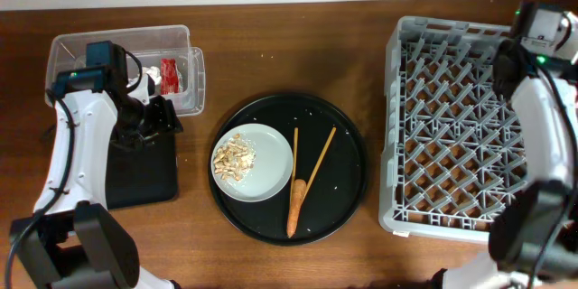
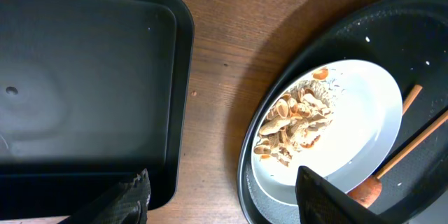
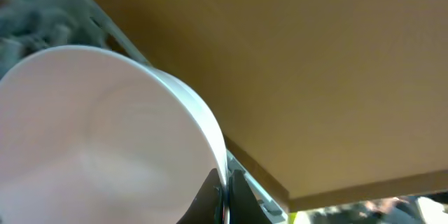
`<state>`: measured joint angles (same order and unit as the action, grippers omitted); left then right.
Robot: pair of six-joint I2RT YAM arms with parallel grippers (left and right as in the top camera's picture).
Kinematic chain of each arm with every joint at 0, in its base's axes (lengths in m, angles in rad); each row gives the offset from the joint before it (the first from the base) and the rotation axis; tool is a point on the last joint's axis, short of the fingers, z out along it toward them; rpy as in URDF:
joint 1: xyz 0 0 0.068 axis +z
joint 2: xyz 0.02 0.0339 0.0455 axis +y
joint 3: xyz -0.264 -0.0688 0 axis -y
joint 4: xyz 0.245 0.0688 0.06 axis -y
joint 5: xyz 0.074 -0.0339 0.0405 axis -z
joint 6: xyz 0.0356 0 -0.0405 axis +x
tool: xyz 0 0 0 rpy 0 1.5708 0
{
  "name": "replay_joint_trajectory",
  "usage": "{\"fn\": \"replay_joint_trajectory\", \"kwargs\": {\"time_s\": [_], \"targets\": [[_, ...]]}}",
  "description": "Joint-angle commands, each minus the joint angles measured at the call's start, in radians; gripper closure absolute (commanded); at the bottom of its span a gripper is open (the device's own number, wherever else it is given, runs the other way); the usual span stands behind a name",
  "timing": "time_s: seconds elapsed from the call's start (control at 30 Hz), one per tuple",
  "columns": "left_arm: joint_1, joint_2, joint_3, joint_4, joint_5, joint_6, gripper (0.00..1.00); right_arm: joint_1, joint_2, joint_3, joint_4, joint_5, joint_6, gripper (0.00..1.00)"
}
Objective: Sort waste into correct bins and load items into the dishwasher rack
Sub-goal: 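Place the bowl into the upper right of the dish rack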
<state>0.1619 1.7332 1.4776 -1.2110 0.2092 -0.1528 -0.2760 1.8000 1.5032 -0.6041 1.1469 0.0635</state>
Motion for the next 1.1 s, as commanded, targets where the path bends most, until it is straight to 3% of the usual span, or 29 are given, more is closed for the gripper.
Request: {"fn": "replay_joint_trajectory", "kwargs": {"time_s": [0.0, 0.13, 0.27, 0.5, 0.57, 0.63, 0.7, 0.83, 0.93, 1.0, 1.07], "targets": [[-0.005, -0.023, 0.007, -0.002, 0.011, 0.016, 0.34, -0.010, 0.085, 0.005, 0.027, 0.096, 0.000, 0.96], [-0.005, -0.023, 0.007, 0.000, 0.011, 0.016, 0.34, -0.009, 0.170, 0.004, 0.032, 0.080, 0.000, 0.96], [-0.005, -0.023, 0.007, 0.001, 0.011, 0.016, 0.34, 0.021, 0.176, -0.002, 0.005, -0.095, 0.000, 0.95], [-0.005, -0.023, 0.007, 0.001, 0.011, 0.015, 0.34, 0.063, 0.176, -0.008, -0.146, -0.216, 0.159, 0.78], [-0.005, -0.023, 0.007, 0.001, 0.011, 0.016, 0.34, 0.063, 0.176, -0.008, -0.188, -0.271, 0.159, 0.68], [-0.005, -0.023, 0.007, 0.001, 0.011, 0.016, 0.34, 0.063, 0.175, -0.008, -0.234, -0.306, 0.173, 0.65], [-0.005, -0.023, 0.007, 0.002, 0.011, 0.016, 0.34, 0.063, 0.172, -0.008, -0.297, -0.308, 0.242, 0.53], [-0.013, -0.023, 0.007, 0.001, 0.011, 0.016, 0.34, 0.063, 0.093, -0.006, -0.344, -0.443, 0.267, 0.47], [-0.013, -0.023, 0.007, 0.002, 0.011, 0.016, 0.34, 0.063, -0.019, -0.005, -0.362, -0.519, 0.253, 0.35], [-0.016, -0.023, 0.007, 0.002, 0.011, 0.016, 0.34, 0.068, -0.114, -0.005, -0.366, -0.652, 0.180, 0.30], [-0.016, -0.023, 0.007, 0.001, 0.011, 0.016, 0.33, 0.101, -0.232, -0.005, -0.402, -1.033, 0.127, 0.27]]}}
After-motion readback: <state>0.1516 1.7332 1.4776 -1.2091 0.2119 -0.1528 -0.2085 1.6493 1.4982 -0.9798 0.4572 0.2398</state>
